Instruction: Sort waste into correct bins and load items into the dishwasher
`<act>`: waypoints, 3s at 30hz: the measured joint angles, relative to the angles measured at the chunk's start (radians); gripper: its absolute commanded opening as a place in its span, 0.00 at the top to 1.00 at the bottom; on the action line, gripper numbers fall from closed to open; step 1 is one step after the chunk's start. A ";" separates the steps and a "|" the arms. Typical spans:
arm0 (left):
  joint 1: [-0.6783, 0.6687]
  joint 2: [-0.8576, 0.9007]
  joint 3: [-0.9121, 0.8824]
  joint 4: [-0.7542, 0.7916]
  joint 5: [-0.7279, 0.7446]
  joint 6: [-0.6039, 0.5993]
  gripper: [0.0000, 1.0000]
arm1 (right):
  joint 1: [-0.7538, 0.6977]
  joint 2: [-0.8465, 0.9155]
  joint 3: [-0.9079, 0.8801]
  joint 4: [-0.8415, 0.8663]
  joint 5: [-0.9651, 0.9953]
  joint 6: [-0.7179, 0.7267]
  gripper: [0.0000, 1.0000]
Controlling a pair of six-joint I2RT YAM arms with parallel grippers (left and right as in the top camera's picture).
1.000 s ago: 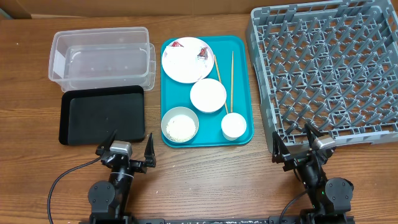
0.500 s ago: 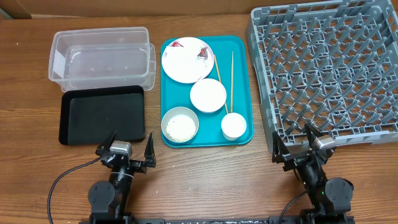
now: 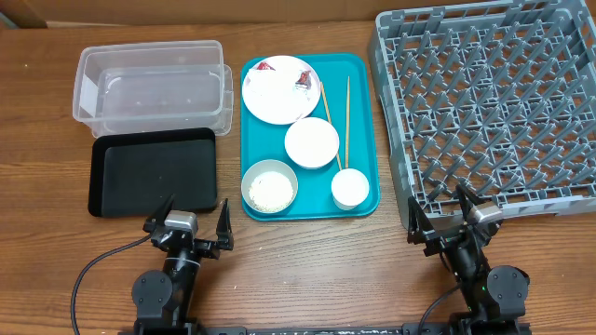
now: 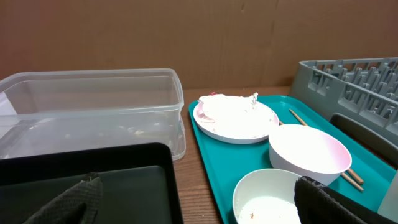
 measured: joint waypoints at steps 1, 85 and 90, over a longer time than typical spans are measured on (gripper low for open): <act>0.000 0.000 0.000 0.000 0.000 0.000 0.00 | 0.000 0.000 0.000 0.000 0.000 0.000 0.00; -0.326 2.633 2.585 -1.091 -0.150 0.018 0.00 | 0.000 1.128 1.162 -0.864 -0.061 -0.030 0.00; -0.325 2.682 2.585 -1.069 -0.163 0.018 0.00 | 0.000 1.128 1.162 -0.864 -0.061 -0.030 0.00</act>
